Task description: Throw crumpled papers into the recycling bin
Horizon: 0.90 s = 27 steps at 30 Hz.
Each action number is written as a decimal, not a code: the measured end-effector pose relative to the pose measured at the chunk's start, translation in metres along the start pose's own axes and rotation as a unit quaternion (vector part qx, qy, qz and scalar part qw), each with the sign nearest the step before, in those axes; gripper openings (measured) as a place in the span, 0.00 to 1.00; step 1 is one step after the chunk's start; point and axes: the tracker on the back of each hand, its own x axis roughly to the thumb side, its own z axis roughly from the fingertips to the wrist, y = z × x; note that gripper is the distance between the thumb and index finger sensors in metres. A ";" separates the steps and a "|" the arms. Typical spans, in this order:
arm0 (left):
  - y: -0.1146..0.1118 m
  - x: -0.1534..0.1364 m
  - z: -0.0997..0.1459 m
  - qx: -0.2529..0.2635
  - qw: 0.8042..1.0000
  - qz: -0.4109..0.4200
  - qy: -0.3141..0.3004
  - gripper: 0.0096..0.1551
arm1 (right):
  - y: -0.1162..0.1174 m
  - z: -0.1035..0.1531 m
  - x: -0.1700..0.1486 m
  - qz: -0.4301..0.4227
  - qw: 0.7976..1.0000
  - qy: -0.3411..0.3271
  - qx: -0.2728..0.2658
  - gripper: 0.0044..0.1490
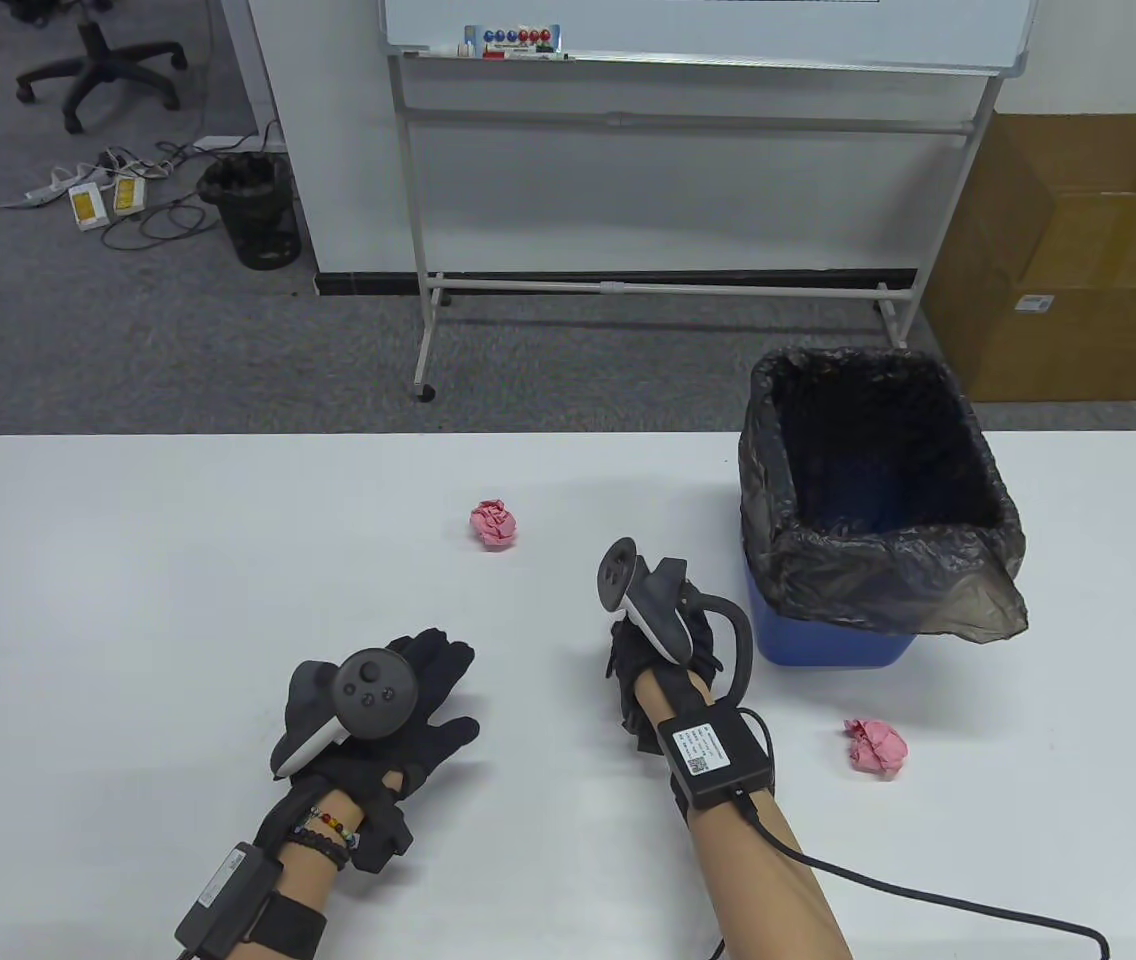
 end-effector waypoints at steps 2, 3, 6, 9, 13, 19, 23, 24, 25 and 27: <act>0.000 0.000 0.000 0.001 1.000 0.001 -0.001 0.46 | -0.004 0.003 0.004 -0.015 1.000 -0.009 0.021 0.40; 0.000 0.000 0.000 0.001 1.000 0.001 -0.001 0.46 | -0.007 0.005 0.006 -0.021 0.999 -0.013 0.037 0.40; 0.000 0.000 0.000 0.001 1.000 0.000 -0.002 0.46 | -0.014 0.009 0.011 -0.033 0.996 -0.028 0.071 0.40; 0.000 0.000 0.000 0.002 1.000 0.002 -0.002 0.46 | -0.020 0.012 0.014 -0.049 0.991 -0.042 0.115 0.41; 0.000 0.000 0.000 0.001 1.000 0.002 -0.003 0.46 | -0.027 0.014 0.014 -0.056 0.981 -0.046 0.178 0.41; -0.001 0.001 0.000 0.001 1.000 0.002 -0.004 0.46 | -0.043 0.014 0.009 -0.094 0.970 -0.049 0.221 0.41; -0.001 0.001 0.001 0.002 1.000 0.003 -0.004 0.46 | -0.066 0.015 0.004 -0.133 0.972 -0.050 0.189 0.41; -0.001 0.001 0.001 0.002 1.000 0.003 -0.005 0.46 | -0.078 0.014 0.001 -0.158 0.972 -0.050 0.167 0.41; -0.001 0.001 0.001 0.002 1.000 0.003 -0.005 0.46 | -0.085 0.014 -0.001 -0.172 0.972 -0.047 0.151 0.41; -0.001 0.001 0.001 0.002 1.000 0.003 -0.006 0.46 | -0.106 0.014 -0.007 -0.203 0.973 -0.049 0.100 0.41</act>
